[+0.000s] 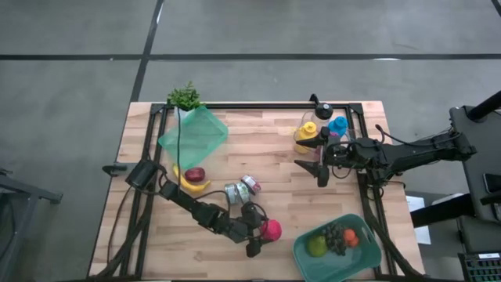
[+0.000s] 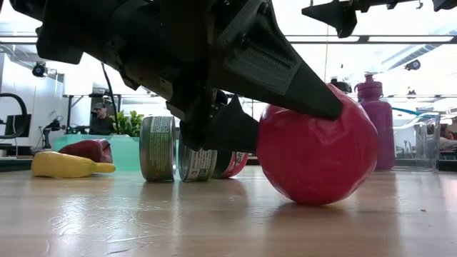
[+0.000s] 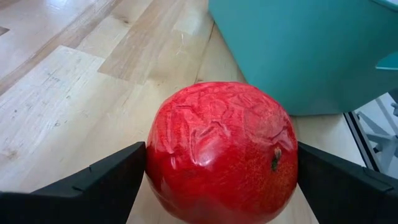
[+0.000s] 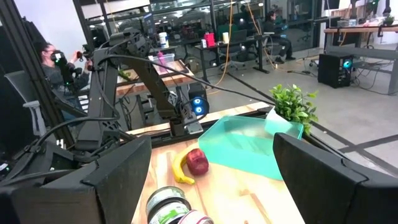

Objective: Pick & Place Food Item
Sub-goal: Put the bottom red apple into the dark green bin

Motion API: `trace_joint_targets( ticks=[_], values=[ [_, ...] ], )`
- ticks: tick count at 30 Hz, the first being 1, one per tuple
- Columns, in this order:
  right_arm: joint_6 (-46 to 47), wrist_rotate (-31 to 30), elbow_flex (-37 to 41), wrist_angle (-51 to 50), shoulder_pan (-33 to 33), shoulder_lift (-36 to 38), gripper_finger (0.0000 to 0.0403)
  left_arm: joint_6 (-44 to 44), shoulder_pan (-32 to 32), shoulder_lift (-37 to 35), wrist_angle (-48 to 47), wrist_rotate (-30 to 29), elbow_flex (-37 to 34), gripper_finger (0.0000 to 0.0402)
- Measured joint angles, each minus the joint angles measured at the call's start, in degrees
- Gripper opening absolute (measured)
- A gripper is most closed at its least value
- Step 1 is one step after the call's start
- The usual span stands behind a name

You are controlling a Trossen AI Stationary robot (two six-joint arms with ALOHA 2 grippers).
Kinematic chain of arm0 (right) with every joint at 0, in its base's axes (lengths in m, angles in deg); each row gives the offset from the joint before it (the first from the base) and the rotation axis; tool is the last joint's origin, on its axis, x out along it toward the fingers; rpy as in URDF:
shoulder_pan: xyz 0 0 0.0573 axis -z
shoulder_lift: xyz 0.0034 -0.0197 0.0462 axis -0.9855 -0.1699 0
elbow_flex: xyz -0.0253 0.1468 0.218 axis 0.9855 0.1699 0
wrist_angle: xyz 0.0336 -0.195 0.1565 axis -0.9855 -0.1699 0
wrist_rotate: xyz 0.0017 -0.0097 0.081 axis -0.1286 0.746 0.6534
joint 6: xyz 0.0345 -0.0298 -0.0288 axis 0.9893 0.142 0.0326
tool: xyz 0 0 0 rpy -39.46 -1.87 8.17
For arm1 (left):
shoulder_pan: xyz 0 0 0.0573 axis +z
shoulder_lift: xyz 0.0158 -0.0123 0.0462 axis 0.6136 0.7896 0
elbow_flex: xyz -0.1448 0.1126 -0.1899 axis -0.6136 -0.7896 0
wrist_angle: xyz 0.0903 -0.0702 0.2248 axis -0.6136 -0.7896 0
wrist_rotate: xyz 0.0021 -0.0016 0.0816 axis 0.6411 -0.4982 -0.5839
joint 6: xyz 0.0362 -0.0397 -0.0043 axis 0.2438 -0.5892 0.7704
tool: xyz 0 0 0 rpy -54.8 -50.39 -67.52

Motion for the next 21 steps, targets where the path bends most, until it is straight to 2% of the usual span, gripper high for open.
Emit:
trace_joint_targets(
  ticks=[21],
  values=[
    [0.0, 0.0, 0.0, 0.0, 0.0, 0.0, 0.0334, 1.0, 0.1, 0.0, 2.3, 0.6, -0.2, 0.0397]
  ],
)
